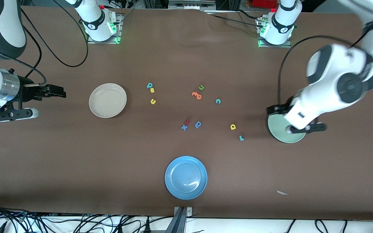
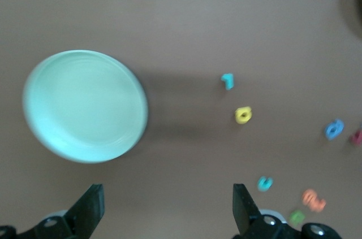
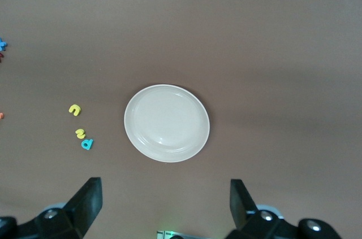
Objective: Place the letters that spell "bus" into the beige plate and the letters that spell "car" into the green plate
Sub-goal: 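Grasp the yellow letter with the left gripper while the right gripper reaches letters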
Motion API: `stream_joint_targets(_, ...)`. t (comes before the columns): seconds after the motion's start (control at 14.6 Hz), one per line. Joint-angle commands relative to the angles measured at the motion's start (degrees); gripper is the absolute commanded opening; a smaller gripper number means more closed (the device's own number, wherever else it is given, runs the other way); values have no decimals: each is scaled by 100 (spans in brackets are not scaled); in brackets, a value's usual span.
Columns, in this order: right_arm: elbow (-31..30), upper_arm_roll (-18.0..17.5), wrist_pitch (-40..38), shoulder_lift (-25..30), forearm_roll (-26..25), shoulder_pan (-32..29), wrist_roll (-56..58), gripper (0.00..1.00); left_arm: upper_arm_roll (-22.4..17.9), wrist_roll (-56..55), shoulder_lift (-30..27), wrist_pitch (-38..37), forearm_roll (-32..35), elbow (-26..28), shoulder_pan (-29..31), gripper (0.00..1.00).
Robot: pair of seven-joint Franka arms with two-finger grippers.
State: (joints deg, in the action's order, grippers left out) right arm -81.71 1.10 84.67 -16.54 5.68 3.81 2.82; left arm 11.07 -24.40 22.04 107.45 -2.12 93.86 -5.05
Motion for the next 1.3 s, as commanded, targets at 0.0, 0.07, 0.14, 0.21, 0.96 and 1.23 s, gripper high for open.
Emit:
stream_joint_targets(0.0, 103, 109, 40, -279, 170, -38, 139, 100, 27, -793, 492, 749, 19, 141, -373, 100)
stream_joint_targets(0.07, 94, 162, 67, -306, 92, -38, 226, 100, 35, -942, 660, 986, 19, 141, -453, 100)
stream_joint_targets(0.14, 77, 180, 59, -323, 126, -64, 445, 100, 35, -1118, 827, 1206, 19, 141, -532, 100)
stream_joint_targets(0.21, 94, 180, 67, -324, 178, -73, 534, 100, 27, -1285, 1028, 1469, 19, 141, -620, 100)
stream_joint_targets(0.96, -2978, -1691, 3369, 703, 91, -64, -1653, 100, -17, -2330, 1935, 2535, 816, 150, -963, 100)
stream_joint_targets(1.23, -4148, -2139, 4511, 749, 100, -64, -1723, 100, 0, -2614, 1962, 2614, 1100, 255, -998, 100)
